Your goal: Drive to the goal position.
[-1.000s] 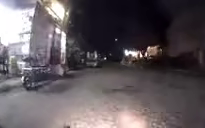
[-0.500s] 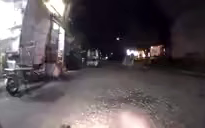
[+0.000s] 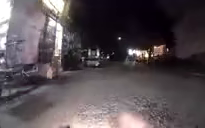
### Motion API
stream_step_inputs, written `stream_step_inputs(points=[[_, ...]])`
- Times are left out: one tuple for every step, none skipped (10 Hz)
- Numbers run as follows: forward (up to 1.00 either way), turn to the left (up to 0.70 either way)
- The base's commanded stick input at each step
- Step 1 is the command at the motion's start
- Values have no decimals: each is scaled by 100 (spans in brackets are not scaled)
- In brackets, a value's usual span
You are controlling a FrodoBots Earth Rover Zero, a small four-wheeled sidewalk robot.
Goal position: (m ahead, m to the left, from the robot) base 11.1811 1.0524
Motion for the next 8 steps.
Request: stream_step_inputs(points=[[100, 0], [100, 0], [100, 0], [100, 0], [100, -3], [100, -14], [100, -26], [100, -8]])
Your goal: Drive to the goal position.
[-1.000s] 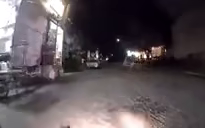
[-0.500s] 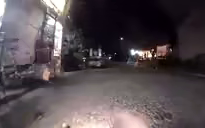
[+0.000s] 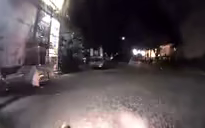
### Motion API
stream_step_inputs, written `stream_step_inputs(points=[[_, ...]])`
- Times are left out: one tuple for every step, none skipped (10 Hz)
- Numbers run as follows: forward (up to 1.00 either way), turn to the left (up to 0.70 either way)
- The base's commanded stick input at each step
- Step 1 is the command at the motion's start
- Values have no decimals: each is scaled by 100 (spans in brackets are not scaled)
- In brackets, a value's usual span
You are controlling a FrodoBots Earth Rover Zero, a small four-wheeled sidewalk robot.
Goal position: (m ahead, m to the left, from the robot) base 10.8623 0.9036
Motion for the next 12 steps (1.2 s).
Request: stream_step_inputs(points=[[100, 0], [100, 0], [100, 0], [100, 0], [100, 0], [100, 0], [100, 0], [100, 0], [100, 0], [100, 0], [100, 0], [100, 0]])
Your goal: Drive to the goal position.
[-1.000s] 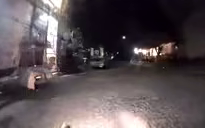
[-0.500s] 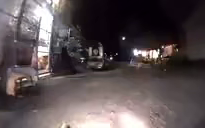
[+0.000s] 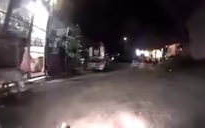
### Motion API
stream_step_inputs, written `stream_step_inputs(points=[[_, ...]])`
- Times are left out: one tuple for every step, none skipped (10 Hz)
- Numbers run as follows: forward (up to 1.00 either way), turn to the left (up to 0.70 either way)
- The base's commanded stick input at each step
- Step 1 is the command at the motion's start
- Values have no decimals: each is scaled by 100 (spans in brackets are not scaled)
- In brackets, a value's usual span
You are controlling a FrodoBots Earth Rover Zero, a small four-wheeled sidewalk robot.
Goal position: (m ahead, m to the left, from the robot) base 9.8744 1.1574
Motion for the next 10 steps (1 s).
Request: stream_step_inputs(points=[[100, 0], [100, -27], [100, -27], [100, -27], [100, -27], [100, -27], [100, -27], [100, -27], [100, -27], [100, -20]])
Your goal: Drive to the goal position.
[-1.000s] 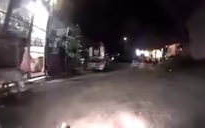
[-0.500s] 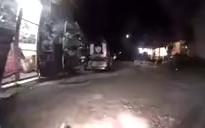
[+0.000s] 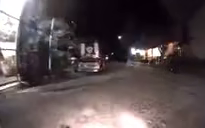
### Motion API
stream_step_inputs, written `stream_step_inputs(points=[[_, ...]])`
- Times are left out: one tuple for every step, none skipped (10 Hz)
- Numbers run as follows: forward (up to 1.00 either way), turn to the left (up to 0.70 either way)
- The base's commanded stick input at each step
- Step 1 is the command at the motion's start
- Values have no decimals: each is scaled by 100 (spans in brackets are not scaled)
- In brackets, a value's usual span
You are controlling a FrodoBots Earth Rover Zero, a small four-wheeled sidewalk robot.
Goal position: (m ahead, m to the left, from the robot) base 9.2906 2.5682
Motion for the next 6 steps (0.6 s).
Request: stream_step_inputs(points=[[100, -12], [100, -4], [100, -8], [100, -23], [100, -27], [100, -27]])
